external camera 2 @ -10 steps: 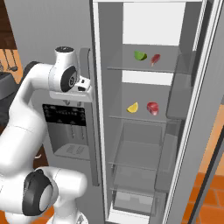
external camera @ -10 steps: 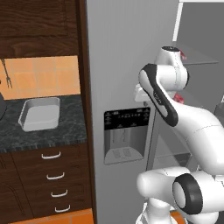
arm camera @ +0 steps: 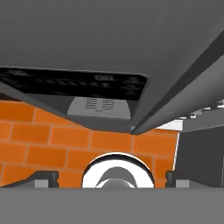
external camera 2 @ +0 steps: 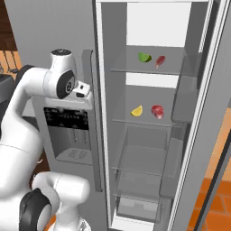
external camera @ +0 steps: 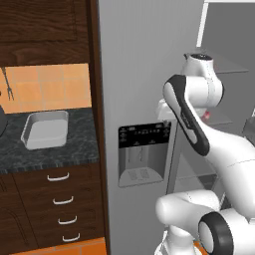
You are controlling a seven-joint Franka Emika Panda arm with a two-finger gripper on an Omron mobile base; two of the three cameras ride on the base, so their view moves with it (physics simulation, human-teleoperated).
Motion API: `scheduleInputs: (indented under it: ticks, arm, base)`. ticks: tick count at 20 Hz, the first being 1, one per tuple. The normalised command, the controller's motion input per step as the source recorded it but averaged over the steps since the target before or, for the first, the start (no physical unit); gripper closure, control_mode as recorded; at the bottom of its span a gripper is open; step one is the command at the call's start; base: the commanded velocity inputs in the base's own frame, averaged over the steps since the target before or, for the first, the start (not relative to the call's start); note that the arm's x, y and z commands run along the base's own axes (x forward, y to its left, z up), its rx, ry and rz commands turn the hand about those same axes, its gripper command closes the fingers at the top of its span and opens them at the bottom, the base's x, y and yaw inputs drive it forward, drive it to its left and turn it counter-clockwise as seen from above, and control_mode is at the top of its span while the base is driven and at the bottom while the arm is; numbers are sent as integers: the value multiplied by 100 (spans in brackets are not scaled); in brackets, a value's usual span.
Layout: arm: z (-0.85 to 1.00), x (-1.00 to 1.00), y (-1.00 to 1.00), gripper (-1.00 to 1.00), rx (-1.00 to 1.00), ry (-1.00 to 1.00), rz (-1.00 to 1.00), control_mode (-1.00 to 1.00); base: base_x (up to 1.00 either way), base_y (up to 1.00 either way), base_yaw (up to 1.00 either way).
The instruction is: Place one lemon wedge and one steak in each tupperware on the nearby counter, to pack two identical lunches.
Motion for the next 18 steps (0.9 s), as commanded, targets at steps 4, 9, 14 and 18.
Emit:
scheduleInputs:
  ticks: [4, 9, 14, 18]
  arm:
    - [-3, -22, -54, -100, 0, 0, -1, -100]
    - [12, 0, -67, -100, 2, 0, 0, -100]
    - [32, 0, -49, -100, 0, 0, 9, -100]
    - [-1, 7, -69, -100, 4, 3, 0, -100]
  base:
    - [0, 0, 0]
    - [0, 0, 0]
    - [0, 0, 0]
    - [0, 0, 0]
